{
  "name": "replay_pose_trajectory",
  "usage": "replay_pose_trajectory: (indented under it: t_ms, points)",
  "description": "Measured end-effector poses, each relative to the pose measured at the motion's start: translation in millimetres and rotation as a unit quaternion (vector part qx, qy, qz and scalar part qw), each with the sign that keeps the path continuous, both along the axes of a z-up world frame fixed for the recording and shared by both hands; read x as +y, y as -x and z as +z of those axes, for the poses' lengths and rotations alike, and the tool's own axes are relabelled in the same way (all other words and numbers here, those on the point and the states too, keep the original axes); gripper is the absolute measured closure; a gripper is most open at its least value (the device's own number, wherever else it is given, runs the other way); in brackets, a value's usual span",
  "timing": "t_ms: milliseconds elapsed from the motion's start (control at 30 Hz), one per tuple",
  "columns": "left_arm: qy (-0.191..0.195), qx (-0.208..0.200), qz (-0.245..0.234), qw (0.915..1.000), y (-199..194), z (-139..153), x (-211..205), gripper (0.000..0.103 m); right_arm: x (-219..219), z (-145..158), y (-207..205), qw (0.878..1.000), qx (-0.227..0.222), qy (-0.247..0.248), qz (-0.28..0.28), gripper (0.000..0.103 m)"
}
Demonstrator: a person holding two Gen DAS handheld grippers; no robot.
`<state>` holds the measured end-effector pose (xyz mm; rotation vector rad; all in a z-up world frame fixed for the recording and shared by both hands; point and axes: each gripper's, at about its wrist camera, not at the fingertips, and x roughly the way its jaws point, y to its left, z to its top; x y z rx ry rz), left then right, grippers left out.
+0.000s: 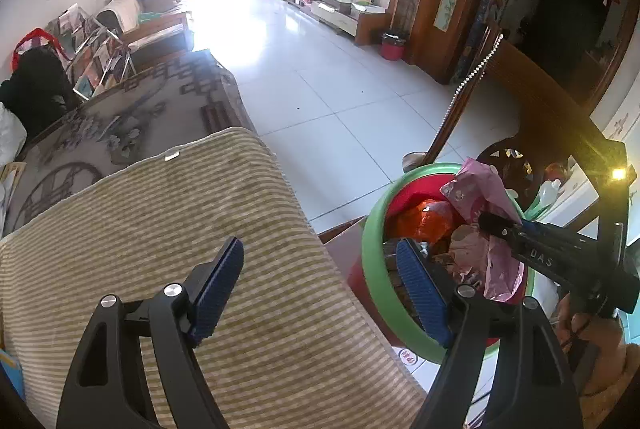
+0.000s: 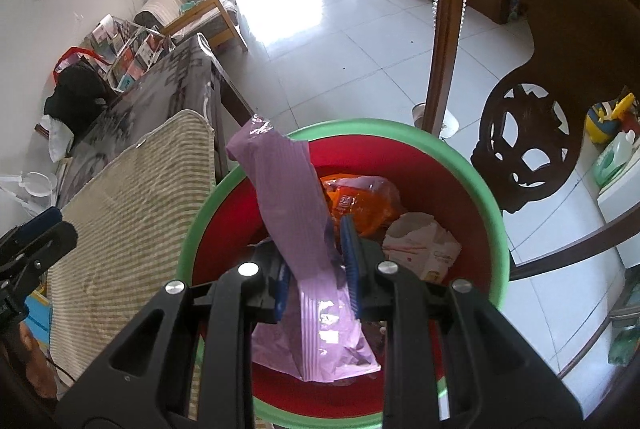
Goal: Collect trash
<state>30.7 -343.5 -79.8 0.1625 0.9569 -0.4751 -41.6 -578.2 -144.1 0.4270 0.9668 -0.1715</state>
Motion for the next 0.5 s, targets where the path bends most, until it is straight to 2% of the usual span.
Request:
replay_pose_trajectory:
  t_ms: [133,200,267,333,400,467,500]
  points:
    - [-0.002,-0.001,0.002,1.0000,-2,0,9,0.028,2,-3,-5,1.000,0.006,0.005,-0.006,0.079]
    - [-0.003,-0.001,0.004,1.0000,-4,-1,14,0.028,4,-5,-7,1.000,0.010,0.008,-0.013,0.072]
    - [-0.002,-0.001,0.009,1.0000,-7,-2,21,0.028,6,-6,-9,1.000,0.014,0.013,-0.017,0.056]
    - [-0.003,-0.001,0.014,0.9999,-9,-3,28,0.026,9,-7,-10,0.999,0.020,0.020,-0.024,0.046]
    - [-0.004,0.003,0.017,0.9999,-12,-6,35,0.026,12,-8,-11,0.999,0.022,0.021,-0.028,0.042]
    - [-0.005,0.004,0.017,0.9998,-14,-7,39,0.026,14,-10,-11,0.999,0.027,0.022,-0.035,0.030]
    - [-0.005,0.005,0.017,0.9998,-15,-8,42,0.026,15,-11,-11,0.999,0.027,0.022,-0.037,0.029]
